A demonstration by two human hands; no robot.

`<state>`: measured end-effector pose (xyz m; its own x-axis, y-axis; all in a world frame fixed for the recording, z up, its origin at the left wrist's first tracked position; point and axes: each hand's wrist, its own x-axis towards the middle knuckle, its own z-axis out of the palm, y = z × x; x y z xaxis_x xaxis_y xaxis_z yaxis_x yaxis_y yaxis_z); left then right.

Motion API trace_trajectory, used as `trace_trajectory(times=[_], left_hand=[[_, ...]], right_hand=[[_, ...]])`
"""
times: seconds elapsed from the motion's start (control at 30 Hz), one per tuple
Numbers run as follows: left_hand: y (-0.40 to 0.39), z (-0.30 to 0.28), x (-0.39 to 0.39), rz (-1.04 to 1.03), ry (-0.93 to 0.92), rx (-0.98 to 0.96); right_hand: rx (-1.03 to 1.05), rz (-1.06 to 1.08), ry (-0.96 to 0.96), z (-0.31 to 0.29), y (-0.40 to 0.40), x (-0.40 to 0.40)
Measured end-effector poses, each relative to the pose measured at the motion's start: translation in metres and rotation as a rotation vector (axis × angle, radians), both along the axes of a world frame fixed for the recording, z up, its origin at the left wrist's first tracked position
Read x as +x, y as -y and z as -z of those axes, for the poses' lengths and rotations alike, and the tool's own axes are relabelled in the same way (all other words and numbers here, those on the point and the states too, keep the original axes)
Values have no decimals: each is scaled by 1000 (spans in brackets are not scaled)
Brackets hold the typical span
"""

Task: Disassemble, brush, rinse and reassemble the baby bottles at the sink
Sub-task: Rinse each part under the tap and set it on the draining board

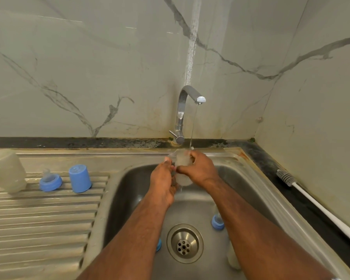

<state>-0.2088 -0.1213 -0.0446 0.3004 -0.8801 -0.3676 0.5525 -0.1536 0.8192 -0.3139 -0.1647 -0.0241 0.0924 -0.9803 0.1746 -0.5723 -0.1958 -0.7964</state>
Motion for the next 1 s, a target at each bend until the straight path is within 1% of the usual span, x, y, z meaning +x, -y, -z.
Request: trace_trajectory(times=[0.1, 0.17, 0.2, 0.23, 0.33, 0.4, 0.43, 0.47, 0.57, 0.63, 0.67, 0.8, 0.9, 0.97, 1.0], left_hand=[[-2, 0, 1, -22, 15, 1], [-3, -1, 0, -1, 13, 4], [-3, -1, 0, 20, 6, 2], [-3, 0, 0, 45, -7, -5], [-7, -5, -3, 173, -79, -70], [-10, -7, -10, 209, -99, -140], [-9, -6, -13, 196, -58, -168], [-7, -2, -16, 175, 22, -179], [-3, 2, -18, 122, 404, -177], [-3, 1, -16, 82, 584, -184], [-4, 0, -15, 70, 625, -189], [-3, -1, -12, 49, 682, -190], [-2, 2, -8, 61, 741, -179], [-2, 4, -4, 79, 818, -177], [-2, 5, -2, 80, 855, -172]], right_hand=[[-19, 43, 78, -2, 2, 1], [15, -8, 27, -3, 4, -1], [18, -28, 47, -3, 4, 0], [50, -30, 136, -2, 6, 1], [264, -14, 518, -4, 6, 3], [340, 37, 655, -4, 7, 3], [366, 79, 715, -5, 8, 5], [387, 121, 756, -6, 8, 7], [460, 222, 796, -3, 14, 16], [533, 232, 900, -1, 14, 20], [546, 224, 946, 1, 14, 21], [470, 126, 992, 3, 10, 17], [467, 87, 942, 2, 5, 7], [515, 69, 919, -3, 2, 0], [529, 69, 879, -4, 2, -3]])
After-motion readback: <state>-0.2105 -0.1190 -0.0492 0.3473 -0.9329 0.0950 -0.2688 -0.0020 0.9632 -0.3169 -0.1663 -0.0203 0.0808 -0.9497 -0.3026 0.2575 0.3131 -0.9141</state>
